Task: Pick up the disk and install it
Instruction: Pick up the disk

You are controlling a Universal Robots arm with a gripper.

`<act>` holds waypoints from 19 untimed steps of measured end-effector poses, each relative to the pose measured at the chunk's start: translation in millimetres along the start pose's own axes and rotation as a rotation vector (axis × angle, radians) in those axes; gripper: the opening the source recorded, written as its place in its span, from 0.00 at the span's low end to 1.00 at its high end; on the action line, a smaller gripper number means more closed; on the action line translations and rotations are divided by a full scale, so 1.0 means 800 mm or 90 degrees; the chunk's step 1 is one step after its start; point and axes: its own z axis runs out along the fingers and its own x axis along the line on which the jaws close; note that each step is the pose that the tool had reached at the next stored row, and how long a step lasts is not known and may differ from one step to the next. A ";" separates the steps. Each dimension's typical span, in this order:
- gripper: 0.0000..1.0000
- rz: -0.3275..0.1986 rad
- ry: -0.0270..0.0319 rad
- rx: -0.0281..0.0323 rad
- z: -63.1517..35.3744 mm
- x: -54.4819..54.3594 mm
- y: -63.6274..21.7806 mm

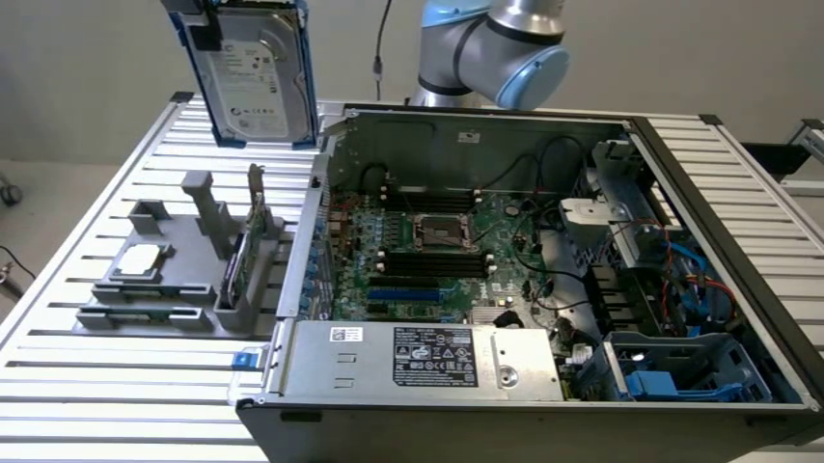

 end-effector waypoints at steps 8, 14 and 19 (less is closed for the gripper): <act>0.33 0.000 -0.0017 0.0001 -0.021 0.018 -0.042; 0.33 0.000 -0.0023 0.0001 -0.033 0.034 -0.072; 0.33 0.000 -0.0023 0.0001 -0.040 0.050 -0.093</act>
